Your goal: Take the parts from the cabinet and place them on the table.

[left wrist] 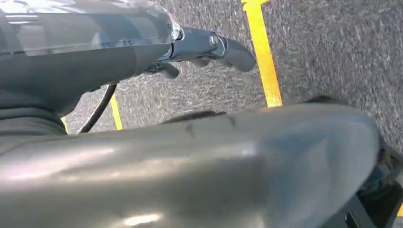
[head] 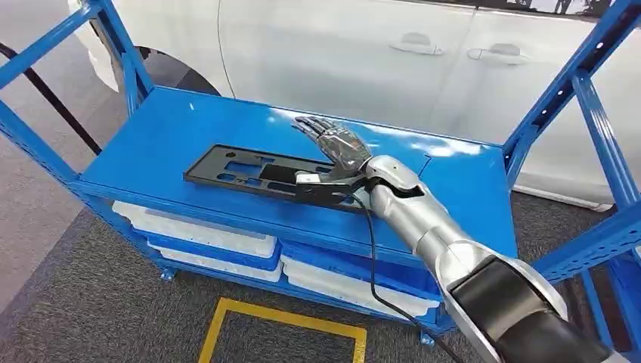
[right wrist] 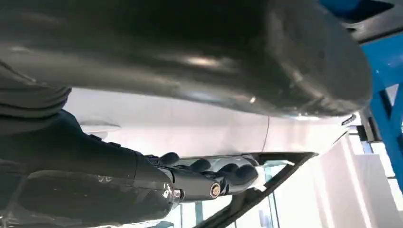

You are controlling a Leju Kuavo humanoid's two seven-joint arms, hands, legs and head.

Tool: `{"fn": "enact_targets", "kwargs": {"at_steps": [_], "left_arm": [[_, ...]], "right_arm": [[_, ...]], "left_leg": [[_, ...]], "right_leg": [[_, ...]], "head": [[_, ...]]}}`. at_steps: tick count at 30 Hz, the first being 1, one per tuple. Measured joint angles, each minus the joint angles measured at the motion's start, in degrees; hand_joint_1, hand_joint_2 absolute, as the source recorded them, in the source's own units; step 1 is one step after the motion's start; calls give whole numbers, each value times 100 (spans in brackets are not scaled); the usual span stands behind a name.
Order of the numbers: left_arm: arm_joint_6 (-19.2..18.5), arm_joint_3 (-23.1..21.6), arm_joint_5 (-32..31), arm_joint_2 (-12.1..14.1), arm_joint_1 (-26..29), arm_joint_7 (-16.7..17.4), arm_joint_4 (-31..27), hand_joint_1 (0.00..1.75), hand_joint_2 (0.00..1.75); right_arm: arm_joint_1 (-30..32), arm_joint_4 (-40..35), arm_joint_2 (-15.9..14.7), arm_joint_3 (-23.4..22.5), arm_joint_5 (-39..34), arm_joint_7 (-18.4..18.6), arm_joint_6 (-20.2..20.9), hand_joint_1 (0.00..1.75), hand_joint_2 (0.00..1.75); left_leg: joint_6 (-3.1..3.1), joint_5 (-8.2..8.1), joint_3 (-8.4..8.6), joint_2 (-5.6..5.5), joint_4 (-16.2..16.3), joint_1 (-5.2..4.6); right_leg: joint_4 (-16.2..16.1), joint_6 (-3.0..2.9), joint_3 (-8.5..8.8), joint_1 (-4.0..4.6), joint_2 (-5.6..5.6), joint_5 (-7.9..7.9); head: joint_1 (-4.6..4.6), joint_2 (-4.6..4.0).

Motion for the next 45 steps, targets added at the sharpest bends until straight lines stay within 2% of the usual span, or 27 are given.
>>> {"fn": "enact_targets", "kwargs": {"at_steps": [2,4,5,6,7,9,10,11,14,16,17,19,20,21,23,25,26,31,33,35,36,37,38,40,41,44,45], "left_arm": [[0,-4,-4,-2,-10,0,0,0,0],[0,-4,2,-2,-9,-9,0,0,0],[0,-2,11,0,-4,-13,0,0,0],[0,-2,29,0,0,-15,0,0,0],[0,-2,35,-2,-2,-17,0,0,0],[0,-2,48,-2,-1,-15,0,0,0],[0,-2,50,-4,2,-17,0,0,0],[-2,0,53,-15,1,-17,0,0,0],[-4,0,68,-17,1,-26,0,0,0],[7,2,86,-7,6,-37,0,0,0],[7,2,88,-7,6,-44,0,0,0],[9,2,90,-2,5,-52,0,0,0],[9,2,90,-2,5,-52,0,0,0],[9,2,90,-2,7,-52,0,0,0],[9,2,90,4,8,-52,0,0,0],[9,2,88,7,8,-52,0,0,0],[9,2,85,4,4,-52,0,0,0],[7,0,75,-2,21,-46,0,0,0],[4,-2,57,-9,17,-41,0,0,0],[4,-2,59,-15,20,-31,0,0,0],[4,-2,59,-15,23,-28,0,0,0],[4,-2,59,-15,22,-28,0,0,0],[4,-2,59,-17,20,-28,0,0,0],[4,-4,57,-20,18,-28,0,0,0],[4,-7,50,-20,15,-26,0,0,0],[4,-13,37,-22,11,-4,0,0,0],[2,-15,26,-24,10,7,0,0,0]], "right_arm": [[1,-72,-52,15,9,-72,6,0,0],[66,-144,-105,90,42,-131,39,0,0],[138,-218,-159,144,68,-140,46,0,0],[218,-301,-201,192,91,-142,46,0,0],[292,-412,-249,253,118,-140,44,0,0],[379,-680,-361,383,225,-59,31,0,0],[397,-818,-409,457,271,-6,26,0,0],[416,-934,-457,521,311,51,20,0,0],[595,-1300,-566,732,489,260,-94,0,0],[718,-1512,-647,804,547,411,-186,0,0],[779,-1598,-680,828,546,453,-238,0,0],[939,-1728,-743,870,546,498,-293,0,0],[1023,-1768,-772,887,549,523,-306,0,0],[1107,-1805,-800,896,557,547,-335,0,0],[1271,-1917,-848,901,621,671,-442,0,0],[1425,-2057,-901,900,665,785,-553,0,0],[1488,-2101,-925,900,691,824,-597,0,0],[1917,-2380,-1060,809,844,953,-703,0,0],[2033,-2454,-1106,761,898,970,-754,0,0],[2180,-2485,-1145,737,922,995,-774,0,0],[2247,-2489,-1161,728,922,999,-774,0,0],[2289,-2500,-1178,723,922,1001,-774,0,0],[2303,-2516,-1182,715,922,1001,-774,0,0],[2307,-2570,-1198,656,985,1040,-774,0,0],[2317,-2594,-1211,623,1094,1095,-795,0,0],[2499,-2645,-1209,568,1759,1574,-1098,0,0],[2555,-2645,-1200,555,2078,1819,-1216,0,175]], "left_leg": [[52,6,11,-1,-18,5],[82,0,9,-13,-17,-8],[94,0,10,-34,-12,-16],[95,-1,12,-64,-8,-21],[95,-2,16,-101,-4,-27],[85,-8,32,-144,3,-47],[75,-15,33,-147,4,-49],[48,-25,12,-150,17,-98],[-45,-11,32,-146,-27,-61],[-99,-88,11,-109,49,-73],[-133,-273,-92,-78,297,-73],[-187,-736,-511,-71,1239,-50],[-209,-882,-713,-66,1663,-45],[-216,-880,-791,-61,1827,-41],[-220,-510,-538,-36,1308,-33],[-184,-27,42,-1,168,-29],[-142,-134,146,6,8,-60],[66,-59,143,-31,-68,-41],[110,-55,136,-27,-75,-43],[123,-63,132,-29,-71,-50],[123,-63,132,-36,-67,-50],[123,-64,135,-46,-64,-50],[120,-66,137,-52,-60,-50],[91,-85,153,-55,-45,-51],[68,-93,150,-54,-39,-60],[-24,-92,148,-59,-53,-71],[-56,-86,156,-60,-63,-71]], "right_leg": [[443,29,-191,-29,209,-303],[1384,52,-653,-21,278,-712],[1743,52,-840,-22,285,-797],[1812,45,-900,-21,286,-731],[1593,23,-817,-19,289,-536],[600,-61,-366,-6,305,-1],[141,-116,-160,6,331,153],[40,-116,-117,45,325,86],[21,-143,-128,72,324,107],[-81,-207,-69,-2,292,161],[-87,-247,-64,-8,284,162],[-85,-257,-60,-3,275,156],[-80,-262,-63,-1,262,152],[-79,-260,-60,0,257,150],[-72,-244,-44,-3,256,138],[-43,-197,-17,-6,258,98],[-19,-164,-36,42,260,79],[35,-13,-41,-1,248,17],[619,30,-320,-8,283,-369],[1575,67,-772,-18,288,-763],[1814,70,-896,-18,289,-784],[1734,69,-870,-19,289,-664],[1407,58,-721,-19,289,-448],[303,13,-167,-16,292,60],[-11,-19,-26,-6,310,29],[-1,-101,-39,57,306,61],[-15,-132,-38,54,306,75]], "head": [[0,0],[0,0],[0,0],[0,0],[0,0],[0,0],[0,0],[0,0],[0,0],[0,0],[-2,0],[0,0],[0,0],[-2,0],[0,0],[0,0],[-2,0],[0,0],[0,0],[0,0],[0,0],[0,0],[0,0],[0,0],[0,0],[0,0],[0,0]]}}
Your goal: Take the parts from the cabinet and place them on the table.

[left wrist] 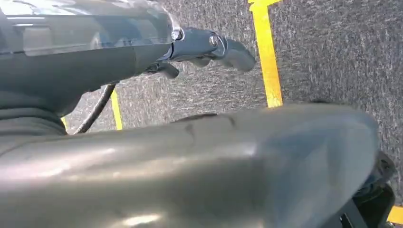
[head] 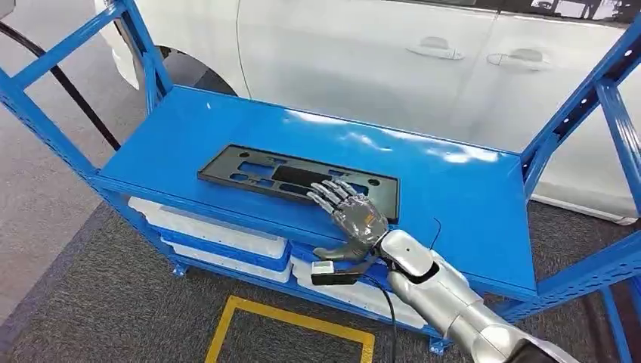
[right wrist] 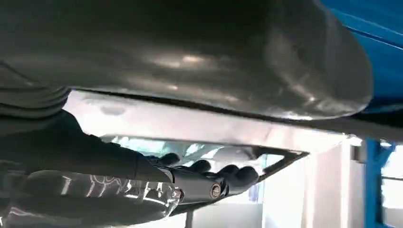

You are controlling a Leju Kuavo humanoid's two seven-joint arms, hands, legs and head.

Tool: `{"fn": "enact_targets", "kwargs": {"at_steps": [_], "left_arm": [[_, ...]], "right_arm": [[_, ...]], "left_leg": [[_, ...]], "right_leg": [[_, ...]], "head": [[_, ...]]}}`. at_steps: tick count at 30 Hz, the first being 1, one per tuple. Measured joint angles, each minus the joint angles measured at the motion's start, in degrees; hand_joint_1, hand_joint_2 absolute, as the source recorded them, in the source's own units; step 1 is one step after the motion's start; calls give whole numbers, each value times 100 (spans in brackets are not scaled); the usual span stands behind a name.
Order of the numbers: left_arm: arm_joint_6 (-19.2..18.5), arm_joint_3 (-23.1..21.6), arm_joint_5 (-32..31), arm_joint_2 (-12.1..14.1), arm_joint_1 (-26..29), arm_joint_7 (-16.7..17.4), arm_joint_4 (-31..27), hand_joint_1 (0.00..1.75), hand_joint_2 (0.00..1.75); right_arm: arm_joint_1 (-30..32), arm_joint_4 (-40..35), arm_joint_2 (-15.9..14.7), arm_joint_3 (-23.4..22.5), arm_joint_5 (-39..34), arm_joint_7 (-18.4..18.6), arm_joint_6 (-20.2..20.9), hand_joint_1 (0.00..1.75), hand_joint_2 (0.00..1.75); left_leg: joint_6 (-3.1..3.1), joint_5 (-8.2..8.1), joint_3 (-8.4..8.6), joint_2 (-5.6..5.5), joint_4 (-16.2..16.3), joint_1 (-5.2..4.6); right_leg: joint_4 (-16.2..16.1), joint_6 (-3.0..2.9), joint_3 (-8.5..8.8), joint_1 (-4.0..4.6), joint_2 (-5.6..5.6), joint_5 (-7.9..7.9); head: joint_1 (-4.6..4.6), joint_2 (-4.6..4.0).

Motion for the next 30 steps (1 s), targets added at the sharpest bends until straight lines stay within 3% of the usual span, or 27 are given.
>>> {"fn": "enact_targets", "kwargs": {"at_steps": [1,2,3,5,6,7,8,10,11,12,15,17,18,20,21,22,23,24,25,26,27,30], "left_arm": [[0,-2,-22,4,-2,15,0,0,0],[0,-9,-44,2,-4,24,0,0,0],[0,-17,-50,2,-9,31,0,0,0],[-5,-37,-66,0,-16,44,0,0,0],[-5,-46,-77,0,-20,52,0,0,0],[-5,-52,-83,-2,-23,63,0,0,0],[-5,-61,-83,-2,-27,74,0,0,0],[0,-87,-85,-2,-39,83,0,0,0],[0,-98,-90,-4,-46,83,0,0,0],[2,-107,-92,-13,-54,83,0,0,0],[11,-116,-92,-15,-49,101,0,0,0],[13,-118,-83,-30,-56,127,0,0,0],[13,-118,-81,-39,-63,133,0,0,0],[17,-118,-70,-46,-65,135,0,0,0],[19,-118,-57,-46,-61,142,0,0,0],[19,-118,-44,-46,-59,149,0,0,0],[17,-118,-44,-50,-59,151,0,0,0],[19,-116,-37,-55,-58,151,0,0,0],[24,-116,-29,-59,-59,149,0,0,0],[30,-116,-26,-68,-64,144,0,0,0],[37,-116,-24,-74,-66,138,0,0,0],[55,-116,2,-76,-63,131,0,0,0]], "right_arm": [[41,2,22,-15,288,228,-93,0,175],[69,4,55,-29,522,420,-165,0,175],[91,24,131,-42,753,621,-252,0,175],[117,180,284,-70,1127,945,-377,0,175],[108,355,388,-96,1320,1090,-399,0,175],[92,521,489,-137,1429,1185,-399,0,175],[44,689,597,-184,1505,1279,-397,0,175],[-129,1002,806,-275,1576,1318,-401,0,175],[-202,1118,876,-310,1594,1333,-403,0,175],[-263,1221,918,-332,1631,1359,-403,0,175],[-424,1549,1092,-407,1872,1539,-383,0,175],[-537,1735,1182,-413,2018,1723,-344,0,175],[-572,1815,1235,-398,2044,1845,-318,0,175],[-620,1985,1301,-361,2053,2017,-276,0,175],[-635,2063,1316,-346,2055,2075,-263,0,175],[-660,2125,1348,-328,2055,2153,-246,0,175],[-706,2192,1375,-306,2055,2251,-217,0,175],[-765,2262,1414,-284,2055,2323,-169,0,175],[-826,2323,1458,-278,2053,2349,-154,0,175],[-886,2360,1490,-280,2053,2349,-141,0,175],[-926,2385,1515,-289,2053,2345,-128,0,175],[-1035,2470,1571,-323,2046,2267,-58,0,175]], "left_leg": [[-38,-44,-26,7,39,-17],[-66,-168,-75,20,194,-2],[-84,-398,-231,22,563,0],[-117,-828,-671,22,1525,5],[-125,-904,-830,22,1855,5],[-125,-838,-849,22,1876,6],[-114,-629,-715,23,1586,6],[-70,-109,-189,32,524,5],[-35,-40,3,52,99,3],[-10,-74,64,47,19,-33],[65,-48,25,22,37,-37],[136,4,66,46,-42,6],[160,11,54,56,-43,14],[179,23,19,77,-43,14],[185,34,0,80,-42,14],[184,53,-16,77,-42,14],[176,73,-28,67,-42,14],[165,92,-40,56,-40,14],[143,117,-55,40,-39,12],[122,141,-59,32,-27,12],[86,141,-76,15,-13,-29],[-19,207,-97,7,-55,13]], "right_leg": [[-47,-53,18,-58,-17,34],[-54,-91,20,-59,-21,39],[-53,-129,14,-58,-18,36],[-50,-140,10,-44,-17,32],[-48,-140,10,-37,-17,32],[-46,-140,16,-35,-19,31],[-42,-139,19,-32,-19,30],[-22,-123,32,-31,-10,19],[-17,-101,36,-28,-9,6],[14,-71,18,17,-8,-5],[-15,15,15,1,-18,24],[94,84,-24,-13,2,-80],[367,113,-155,-12,2,-276],[1377,167,-620,-39,2,-769],[1759,181,-794,-46,1,-894],[1854,183,-828,-56,2,-871],[1677,180,-716,-62,1,-740],[1269,164,-485,-66,1,-540],[641,134,-117,-65,2,-313],[97,85,241,-56,7,-210],[-59,38,299,-3,8,-255],[-62,-72,246,29,2,-176]], "head": [[0,0],[0,0],[0,0],[0,0],[0,0],[0,0],[0,0],[0,0],[0,0],[0,0],[0,0],[0,0],[0,0],[0,0],[0,0],[0,0],[0,0],[0,0],[0,0],[0,0],[0,0],[0,0]]}}
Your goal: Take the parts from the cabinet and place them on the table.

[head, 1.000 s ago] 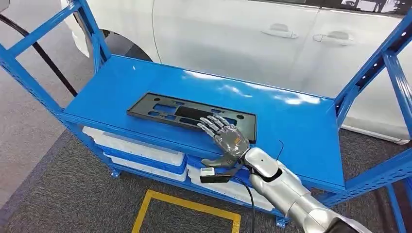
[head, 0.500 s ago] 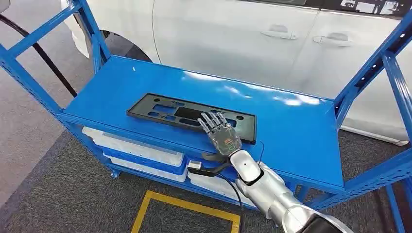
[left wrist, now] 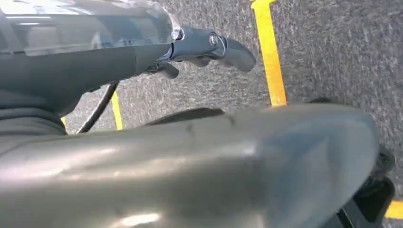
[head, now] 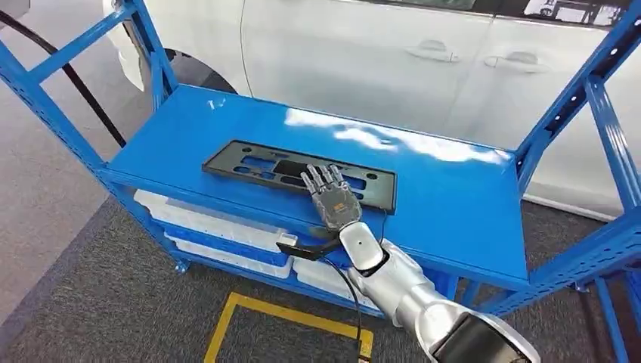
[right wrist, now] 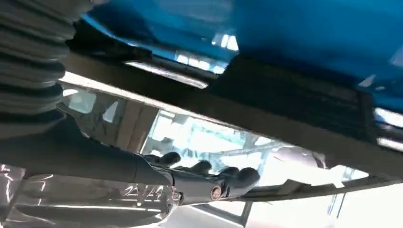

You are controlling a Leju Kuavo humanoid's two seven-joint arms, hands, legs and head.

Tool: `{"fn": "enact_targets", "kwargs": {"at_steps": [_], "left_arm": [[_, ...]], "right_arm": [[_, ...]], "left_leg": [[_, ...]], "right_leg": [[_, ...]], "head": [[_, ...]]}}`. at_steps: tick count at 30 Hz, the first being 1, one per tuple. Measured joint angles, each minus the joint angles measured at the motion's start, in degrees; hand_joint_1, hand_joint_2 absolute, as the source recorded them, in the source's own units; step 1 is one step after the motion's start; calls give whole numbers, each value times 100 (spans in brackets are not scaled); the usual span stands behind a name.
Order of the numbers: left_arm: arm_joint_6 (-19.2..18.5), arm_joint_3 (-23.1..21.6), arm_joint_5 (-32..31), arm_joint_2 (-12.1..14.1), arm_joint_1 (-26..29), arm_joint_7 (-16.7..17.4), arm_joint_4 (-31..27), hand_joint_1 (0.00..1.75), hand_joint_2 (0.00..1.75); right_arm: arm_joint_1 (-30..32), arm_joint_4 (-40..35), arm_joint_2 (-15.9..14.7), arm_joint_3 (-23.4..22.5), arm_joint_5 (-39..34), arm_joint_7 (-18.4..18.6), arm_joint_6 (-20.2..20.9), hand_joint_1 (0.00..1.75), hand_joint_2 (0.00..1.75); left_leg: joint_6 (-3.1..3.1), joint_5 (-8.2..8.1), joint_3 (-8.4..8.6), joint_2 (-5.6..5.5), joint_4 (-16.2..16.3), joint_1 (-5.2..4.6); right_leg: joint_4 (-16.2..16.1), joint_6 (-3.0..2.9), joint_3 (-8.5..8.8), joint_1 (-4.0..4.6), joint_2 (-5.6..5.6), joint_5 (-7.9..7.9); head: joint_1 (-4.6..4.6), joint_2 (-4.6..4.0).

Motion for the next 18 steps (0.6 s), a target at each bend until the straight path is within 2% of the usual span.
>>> {"fn": "enact_targets", "kwargs": {"at_steps": [1,2,3,5,6,7,8,9,11,12,13,16,17,18], "left_arm": [[9,2,4,2,-2,-2,0,0,0],[15,2,9,9,3,-9,0,0,0],[15,2,11,11,3,-18,0,0,0],[-24,2,4,24,1,-33,0,0,0],[-37,2,4,26,-2,-35,0,0,0],[-50,2,9,28,-4,-42,0,0,0],[-57,2,11,33,0,-50,0,0,0],[-63,2,15,42,1,-52,0,0,0],[-70,2,17,48,2,-63,0,0,0],[-76,2,20,48,-1,-68,0,0,0],[-79,2,20,48,4,-79,0,0,0],[-85,4,22,48,16,-103,0,0,0],[-83,4,22,48,15,-111,0,0,0],[-79,4,24,48,9,-131,0,0,0]], "right_arm": [[-47,31,31,-22,-15,-79,21,0,175],[-95,66,33,-62,-64,-150,97,0,175],[-144,114,46,-105,-219,-314,239,0,175],[-220,186,92,-305,-965,-1029,741,0,175],[-264,201,105,-437,-1264,-1393,963,0,175],[-271,230,105,-538,-1481,-1693,1106,0,175],[-275,234,96,-617,-1664,-1982,1170,0,175],[-310,225,85,-685,-1815,-2269,1238,0,175],[-418,114,52,-724,-1981,-2788,1397,0,175],[-467,55,20,-724,-2004,-2940,1460,0,175],[-504,7,0,-722,-2013,-3021,1532,0,175],[-506,-91,-70,-634,-2081,-3157,1589,0,175],[-506,-129,-79,-606,-2070,-3135,1552,0,175],[-519,-142,-92,-564,-2050,-3078,1484,0,175]], "left_leg": [[-37,20,-9,1,-12,-28],[-53,-37,-54,6,86,3],[-75,-259,-170,18,337,0],[-126,-750,-535,19,1229,25],[-148,-916,-714,19,1670,26],[-160,-943,-797,19,1879,26],[-162,-824,-732,22,1762,28],[-157,-604,-525,27,1381,31],[-128,-118,17,37,306,40],[-86,-245,111,41,160,21],[-20,-207,87,28,124,6],[67,-198,56,16,113,-10],[113,-172,82,24,67,28],[144,-174,84,26,59,24]], "right_leg": [[-55,-37,-2,-43,-1,83],[-96,-40,12,-73,-22,146],[-103,-81,-11,-77,-20,172],[-94,-96,-51,-74,-15,190],[-87,-95,-62,-70,-14,191],[-75,-91,-68,-69,-21,190],[-57,-80,-72,-69,-21,184],[-35,-61,-75,-72,-22,169],[27,-15,-74,-77,-17,120],[40,17,-100,-44,-14,105],[66,42,-134,-34,-5,113],[44,136,-142,-44,-18,118],[80,171,-158,-63,-9,64],[273,192,-244,-68,-3,-67]], "head": [[0,0],[0,0],[0,0],[0,0],[0,0],[0,0],[0,0],[0,0],[0,0],[0,0],[0,0],[0,0],[0,0],[0,0]]}}
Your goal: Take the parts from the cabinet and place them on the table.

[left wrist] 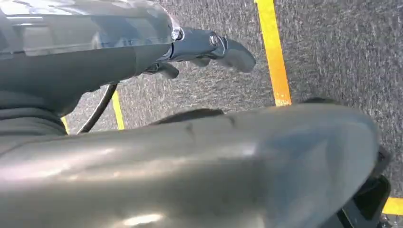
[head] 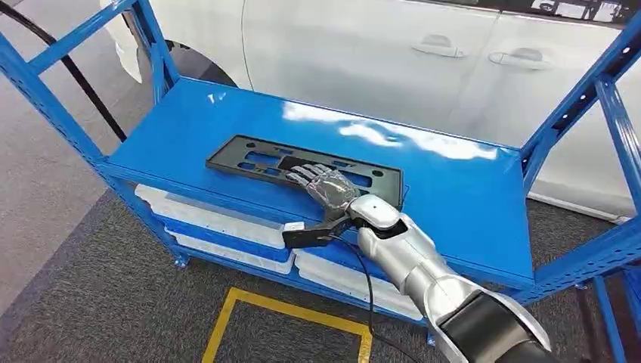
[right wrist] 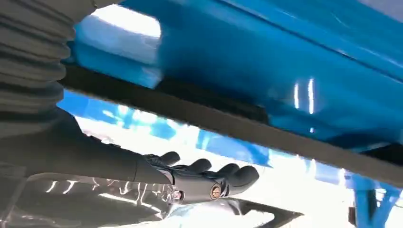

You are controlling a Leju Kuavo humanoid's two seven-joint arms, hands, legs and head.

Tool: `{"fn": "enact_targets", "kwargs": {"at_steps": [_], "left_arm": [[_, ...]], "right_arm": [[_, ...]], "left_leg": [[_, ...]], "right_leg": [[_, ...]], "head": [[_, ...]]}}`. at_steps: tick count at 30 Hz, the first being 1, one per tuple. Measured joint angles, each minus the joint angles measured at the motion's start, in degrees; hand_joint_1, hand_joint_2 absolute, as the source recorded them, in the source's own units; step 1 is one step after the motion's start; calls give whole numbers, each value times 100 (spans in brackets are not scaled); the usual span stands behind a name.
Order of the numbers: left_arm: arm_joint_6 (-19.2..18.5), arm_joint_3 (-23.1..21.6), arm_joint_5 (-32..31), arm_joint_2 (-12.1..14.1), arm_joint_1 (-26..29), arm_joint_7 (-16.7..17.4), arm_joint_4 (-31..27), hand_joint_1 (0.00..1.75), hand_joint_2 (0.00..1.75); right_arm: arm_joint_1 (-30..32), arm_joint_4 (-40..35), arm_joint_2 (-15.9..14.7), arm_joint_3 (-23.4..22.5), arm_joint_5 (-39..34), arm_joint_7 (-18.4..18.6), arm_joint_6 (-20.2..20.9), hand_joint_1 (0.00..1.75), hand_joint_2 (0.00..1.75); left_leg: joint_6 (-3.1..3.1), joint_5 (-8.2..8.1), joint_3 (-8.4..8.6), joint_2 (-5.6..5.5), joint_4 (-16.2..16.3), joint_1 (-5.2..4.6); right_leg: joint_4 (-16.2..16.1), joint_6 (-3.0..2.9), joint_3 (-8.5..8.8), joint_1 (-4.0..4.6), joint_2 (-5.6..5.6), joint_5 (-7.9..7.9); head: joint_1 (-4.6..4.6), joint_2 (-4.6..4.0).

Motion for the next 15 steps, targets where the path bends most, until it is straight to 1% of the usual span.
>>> {"fn": "enact_targets", "kwargs": {"at_steps": [1,2,3,4,5,6,7,8,9,10,11,13,14,15], "left_arm": [[7,0,2,0,-3,-15,0,0,0],[11,0,7,-2,-1,-28,0,0,0],[15,0,13,0,2,-35,0,0,0],[22,0,13,2,5,-41,0,0,0],[26,0,13,2,4,-44,0,0,0],[28,0,13,2,2,-52,0,0,0],[31,0,13,0,2,-57,0,0,0],[33,0,13,0,2,-57,0,0,0],[35,0,15,-2,2,-57,0,0,0],[35,0,18,-2,-2,-57,0,0,0],[35,0,22,0,0,-55,0,0,0],[44,0,31,0,1,-50,0,0,0],[46,2,31,7,0,-42,0,0,0],[46,0,31,7,0,-39,0,0,0]], "right_arm": [[-8,-9,-2,41,15,74,-50,0,175],[1,-9,-13,83,15,160,-74,0,175],[22,-7,-26,127,15,212,-76,0,175],[43,-4,-39,166,15,260,-83,0,175],[52,-2,-55,201,15,316,-109,0,175],[46,-2,-65,236,24,384,-150,0,175],[31,-2,-68,253,33,431,-186,0,175],[9,-6,-72,275,31,494,-214,0,175],[-9,-7,-74,293,20,542,-242,0,175],[-29,-9,-74,312,-6,557,-266,0,175],[-35,-13,-74,317,-42,570,-280,0,175],[-44,-33,-85,317,-50,658,-332,0,175],[-61,-61,-81,317,-20,701,-380,0,175],[-87,-83,-76,319,-7,736,-406,0,175]], "left_leg": [[20,-4,-4,5,1,-1],[28,-9,-4,6,1,-7],[35,-14,-5,6,2,-11],[41,-18,-3,0,3,-15],[44,-21,2,-6,5,-15],[39,-28,12,-16,9,-16],[27,-38,32,-22,10,-16],[12,-56,62,-24,11,-19],[-9,-69,65,-25,10,-22],[-38,-84,43,-26,35,-53],[-63,-76,35,-22,21,-44],[-131,-75,57,-21,-14,-25],[-165,-117,43,-16,15,-46],[-187,-216,8,-8,146,-38]], "right_leg": [[371,19,-189,-3,1,-204],[879,38,-441,-9,1,-419],[1358,49,-695,-12,1,-573],[1627,51,-859,-16,1,-598],[1610,46,-892,-17,1,-490],[1294,30,-783,-17,1,-239],[811,5,-566,-16,1,48],[225,-29,-293,-13,3,336],[-148,-70,-128,3,8,382],[-226,-79,-100,39,12,362],[-208,-87,-117,47,13,362],[-217,-144,-116,66,18,358],[-283,-191,-77,-17,8,392],[-300,-216,-60,-10,10,392]], "head": [[0,0],[0,0],[0,0],[0,0],[0,0],[0,0],[0,0],[0,0],[0,0],[0,0],[0,0],[0,0],[0,0],[0,0]]}}
